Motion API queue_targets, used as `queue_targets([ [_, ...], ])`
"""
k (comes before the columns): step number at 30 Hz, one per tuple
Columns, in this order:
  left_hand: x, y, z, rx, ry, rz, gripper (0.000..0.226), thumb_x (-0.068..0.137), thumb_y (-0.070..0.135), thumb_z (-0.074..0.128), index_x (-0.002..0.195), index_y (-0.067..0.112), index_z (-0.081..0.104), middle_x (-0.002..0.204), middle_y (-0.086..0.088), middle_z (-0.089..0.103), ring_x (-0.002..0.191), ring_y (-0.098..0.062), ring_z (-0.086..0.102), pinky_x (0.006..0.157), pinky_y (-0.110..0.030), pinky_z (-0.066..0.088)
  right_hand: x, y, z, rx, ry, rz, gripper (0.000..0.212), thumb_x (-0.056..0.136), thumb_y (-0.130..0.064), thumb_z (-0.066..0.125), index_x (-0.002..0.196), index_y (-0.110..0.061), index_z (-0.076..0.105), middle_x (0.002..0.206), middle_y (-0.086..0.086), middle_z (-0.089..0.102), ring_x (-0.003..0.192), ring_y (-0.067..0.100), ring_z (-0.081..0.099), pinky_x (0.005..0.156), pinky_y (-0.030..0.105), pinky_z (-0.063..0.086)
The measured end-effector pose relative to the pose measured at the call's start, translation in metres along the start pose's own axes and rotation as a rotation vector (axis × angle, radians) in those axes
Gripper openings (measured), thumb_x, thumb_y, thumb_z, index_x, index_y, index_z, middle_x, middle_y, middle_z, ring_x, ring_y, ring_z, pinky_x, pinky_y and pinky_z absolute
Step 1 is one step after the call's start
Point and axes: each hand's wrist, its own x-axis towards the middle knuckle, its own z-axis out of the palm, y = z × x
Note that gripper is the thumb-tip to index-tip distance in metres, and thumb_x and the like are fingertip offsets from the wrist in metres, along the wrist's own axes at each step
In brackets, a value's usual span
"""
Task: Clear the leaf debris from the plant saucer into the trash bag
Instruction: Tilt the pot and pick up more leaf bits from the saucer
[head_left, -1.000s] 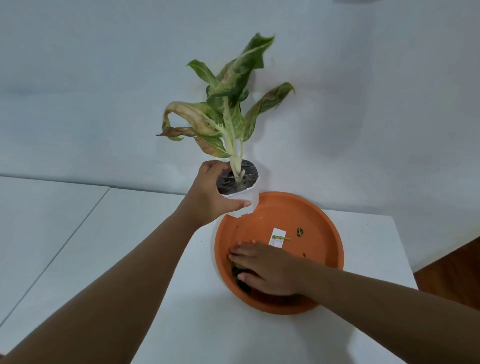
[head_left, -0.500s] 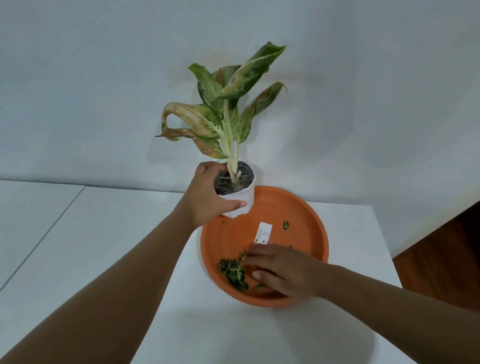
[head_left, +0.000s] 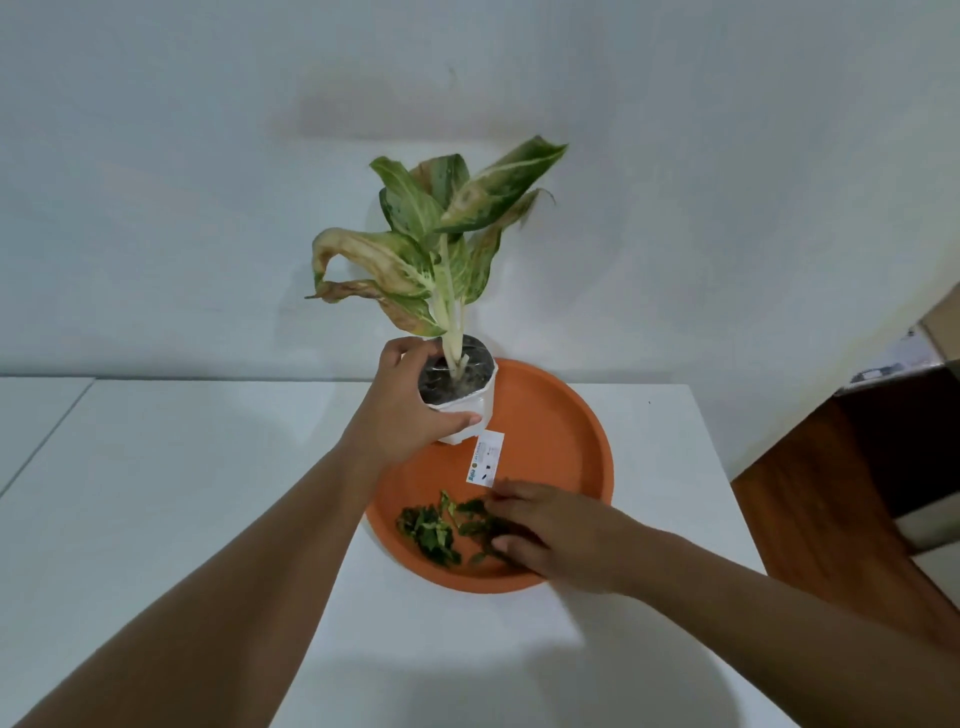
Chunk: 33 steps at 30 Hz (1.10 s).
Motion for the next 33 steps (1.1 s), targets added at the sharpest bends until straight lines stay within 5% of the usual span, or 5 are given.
queue_targets([
  [5, -0.003, -0.004, 0.013, 0.011, -0.029, 0.01, 0.079, 0.059, 0.035, 0.091, 0.128, 0.025, 0.052, 0.135, 0.002, 0.033, 0.116, -0.011, 0.049, 0.107, -0.03, 0.042, 0.007, 0.009, -0.005, 0.003, 0.235, 0.084, 0.054, 0.095, -0.043, 0.045, 0.145, -0.023, 0.038, 0.151, -0.001, 0.036, 0.14, 0.018, 0.032, 0.114, 0.029, 0.028],
  [10, -0.004, -0.006, 0.02, 0.042, -0.044, 0.008, 0.086, 0.054, 0.045, 0.089, 0.129, 0.028, 0.05, 0.137, 0.006, 0.031, 0.119, -0.017, 0.053, 0.103, -0.043, 0.047, 0.008, 0.004, 0.006, -0.075, 0.06, 0.169, 0.065, 0.093, -0.055, 0.039, 0.149, -0.027, 0.025, 0.16, 0.002, 0.019, 0.149, 0.028, 0.012, 0.121, 0.042, 0.016],
  [19, -0.026, 0.0, 0.021, 0.048, 0.091, -0.008, 0.111, 0.049, 0.046, 0.091, 0.138, 0.023, 0.029, 0.135, -0.002, 0.035, 0.127, -0.023, 0.04, 0.101, -0.042, 0.045, -0.009, 0.004, -0.005, 0.085, 0.094, 0.188, 0.067, 0.088, -0.045, 0.058, 0.146, -0.026, 0.033, 0.154, -0.002, 0.03, 0.14, 0.023, 0.03, 0.116, 0.039, 0.029],
  [25, -0.062, -0.002, 0.018, 0.016, 0.301, -0.177, 0.072, 0.063, 0.039, 0.086, 0.114, 0.017, 0.04, 0.11, 0.001, 0.044, 0.109, -0.023, 0.047, 0.085, -0.04, 0.051, -0.003, 0.002, -0.008, 0.023, 0.059, 0.221, 0.072, 0.079, -0.043, 0.068, 0.142, -0.03, 0.037, 0.143, 0.001, 0.037, 0.129, 0.029, 0.033, 0.108, 0.041, 0.034],
  [33, -0.087, -0.01, 0.019, 0.378, -0.368, -0.086, 0.08, 0.068, 0.062, 0.072, 0.136, 0.032, 0.041, 0.139, 0.007, 0.042, 0.132, -0.021, 0.034, 0.105, -0.041, 0.039, 0.008, 0.001, -0.005, 0.037, 0.041, 0.218, 0.072, 0.073, -0.041, 0.074, 0.138, -0.032, 0.043, 0.13, 0.003, 0.038, 0.119, 0.031, 0.037, 0.103, 0.039, 0.036],
])
